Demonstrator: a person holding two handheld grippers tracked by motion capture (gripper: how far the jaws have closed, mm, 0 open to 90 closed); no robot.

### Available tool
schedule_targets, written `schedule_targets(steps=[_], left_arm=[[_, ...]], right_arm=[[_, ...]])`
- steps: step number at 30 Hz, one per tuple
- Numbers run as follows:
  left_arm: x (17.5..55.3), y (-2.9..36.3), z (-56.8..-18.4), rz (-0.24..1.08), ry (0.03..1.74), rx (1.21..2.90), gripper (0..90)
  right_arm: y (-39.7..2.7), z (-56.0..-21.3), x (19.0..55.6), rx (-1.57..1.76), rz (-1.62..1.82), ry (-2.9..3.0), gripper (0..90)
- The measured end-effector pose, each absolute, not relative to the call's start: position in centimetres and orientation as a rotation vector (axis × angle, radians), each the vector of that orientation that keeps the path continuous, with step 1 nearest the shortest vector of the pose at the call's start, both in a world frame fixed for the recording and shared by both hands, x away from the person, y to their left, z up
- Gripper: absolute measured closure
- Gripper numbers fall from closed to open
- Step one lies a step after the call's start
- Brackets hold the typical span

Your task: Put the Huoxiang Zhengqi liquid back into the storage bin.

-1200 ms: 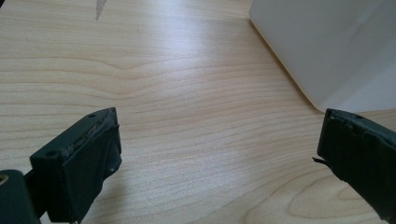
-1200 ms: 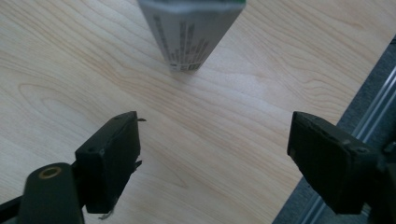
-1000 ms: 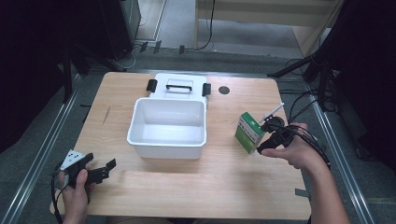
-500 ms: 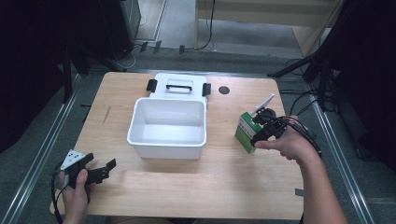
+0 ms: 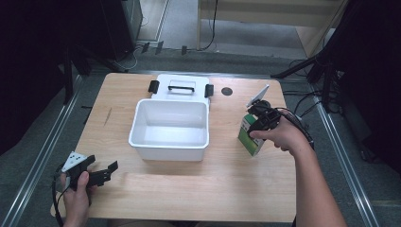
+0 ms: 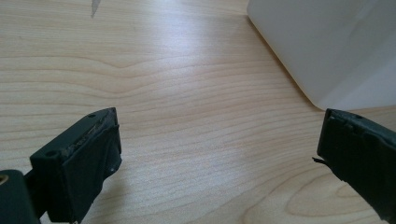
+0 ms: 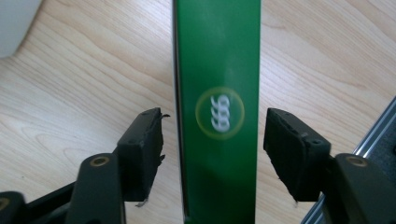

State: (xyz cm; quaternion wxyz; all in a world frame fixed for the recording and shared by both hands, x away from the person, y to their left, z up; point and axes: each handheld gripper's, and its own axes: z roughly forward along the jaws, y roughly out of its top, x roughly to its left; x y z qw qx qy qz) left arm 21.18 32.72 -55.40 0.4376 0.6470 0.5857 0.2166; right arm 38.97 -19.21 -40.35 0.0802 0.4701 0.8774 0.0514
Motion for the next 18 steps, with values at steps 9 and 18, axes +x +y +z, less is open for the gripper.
schedule_targets(steps=[9,18], left_arm=[[21.2,32.7,-55.4,0.535,1.456,1.616,0.7],[21.2,32.7,-55.4,0.533,1.456,1.617,0.7]], right_arm=[[-18.2,-40.9,40.3,1.427,0.126,2.637,60.3],[-18.1,-40.8,40.1,1.347,0.116,2.689,64.6]])
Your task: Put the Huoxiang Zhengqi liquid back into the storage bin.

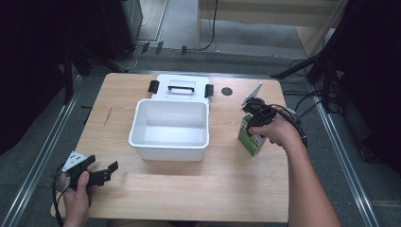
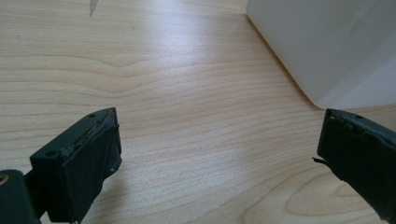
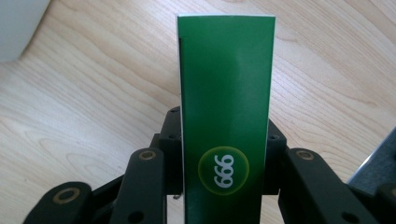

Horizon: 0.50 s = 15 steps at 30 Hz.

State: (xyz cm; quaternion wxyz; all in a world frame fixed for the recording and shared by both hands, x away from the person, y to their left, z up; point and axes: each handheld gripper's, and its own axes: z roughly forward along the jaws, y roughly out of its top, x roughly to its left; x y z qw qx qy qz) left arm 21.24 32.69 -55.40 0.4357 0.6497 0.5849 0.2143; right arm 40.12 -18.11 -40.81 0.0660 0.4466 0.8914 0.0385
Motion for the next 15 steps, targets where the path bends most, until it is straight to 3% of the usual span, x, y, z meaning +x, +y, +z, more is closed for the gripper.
schedule_targets(steps=[15], left_arm=[[21.3,32.7,-55.4,0.535,1.465,1.613,0.7]], right_arm=[[-16.2,-38.0,38.3,0.868,0.2,2.847,64.8]])
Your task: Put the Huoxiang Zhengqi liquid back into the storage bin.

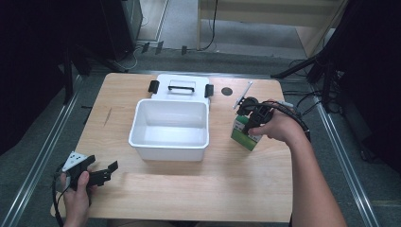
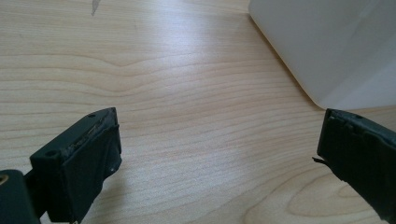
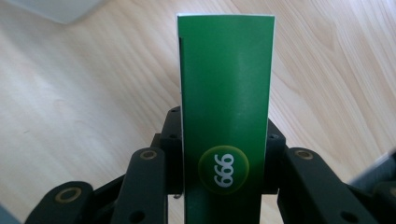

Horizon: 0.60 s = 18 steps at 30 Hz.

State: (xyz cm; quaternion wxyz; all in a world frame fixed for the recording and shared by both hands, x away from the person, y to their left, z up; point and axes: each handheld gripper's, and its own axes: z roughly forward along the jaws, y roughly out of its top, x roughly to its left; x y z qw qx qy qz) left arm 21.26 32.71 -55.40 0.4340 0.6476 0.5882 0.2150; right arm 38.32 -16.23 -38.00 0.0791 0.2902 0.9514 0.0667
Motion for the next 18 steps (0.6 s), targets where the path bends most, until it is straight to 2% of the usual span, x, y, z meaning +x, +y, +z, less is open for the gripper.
schedule_targets(steps=[5,18], left_arm=[[21.3,32.7,-55.4,0.535,1.465,1.61,0.7],[21.3,32.8,-55.4,0.529,1.463,1.614,0.7]], right_arm=[[-15.9,-36.8,38.0,0.831,0.25,2.845,64.9],[-14.9,-33.4,37.0,0.485,0.334,2.933,64.7]])
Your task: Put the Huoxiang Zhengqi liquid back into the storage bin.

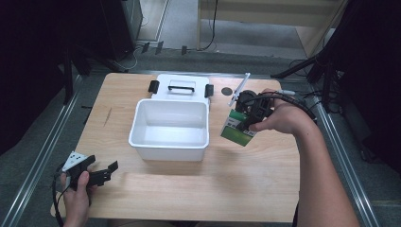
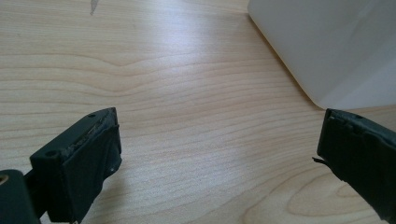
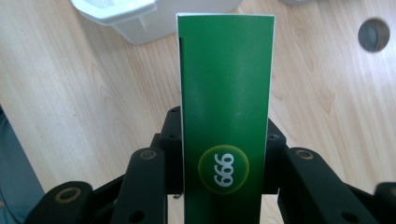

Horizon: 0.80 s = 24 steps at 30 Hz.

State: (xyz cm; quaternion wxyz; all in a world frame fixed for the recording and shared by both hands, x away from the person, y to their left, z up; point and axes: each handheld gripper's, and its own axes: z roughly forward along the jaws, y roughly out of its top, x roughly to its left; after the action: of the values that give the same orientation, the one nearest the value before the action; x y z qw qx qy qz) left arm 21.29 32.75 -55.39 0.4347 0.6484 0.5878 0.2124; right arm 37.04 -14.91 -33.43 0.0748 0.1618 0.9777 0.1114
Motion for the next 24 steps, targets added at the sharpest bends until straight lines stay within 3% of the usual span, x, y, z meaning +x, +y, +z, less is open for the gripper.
schedule_targets(steps=[24], left_arm=[[21.3,32.8,-55.4,0.521,1.459,1.619,0.7]], right_arm=[[-11.5,-28.3,36.8,0.236,0.411,2.925,64.6]])
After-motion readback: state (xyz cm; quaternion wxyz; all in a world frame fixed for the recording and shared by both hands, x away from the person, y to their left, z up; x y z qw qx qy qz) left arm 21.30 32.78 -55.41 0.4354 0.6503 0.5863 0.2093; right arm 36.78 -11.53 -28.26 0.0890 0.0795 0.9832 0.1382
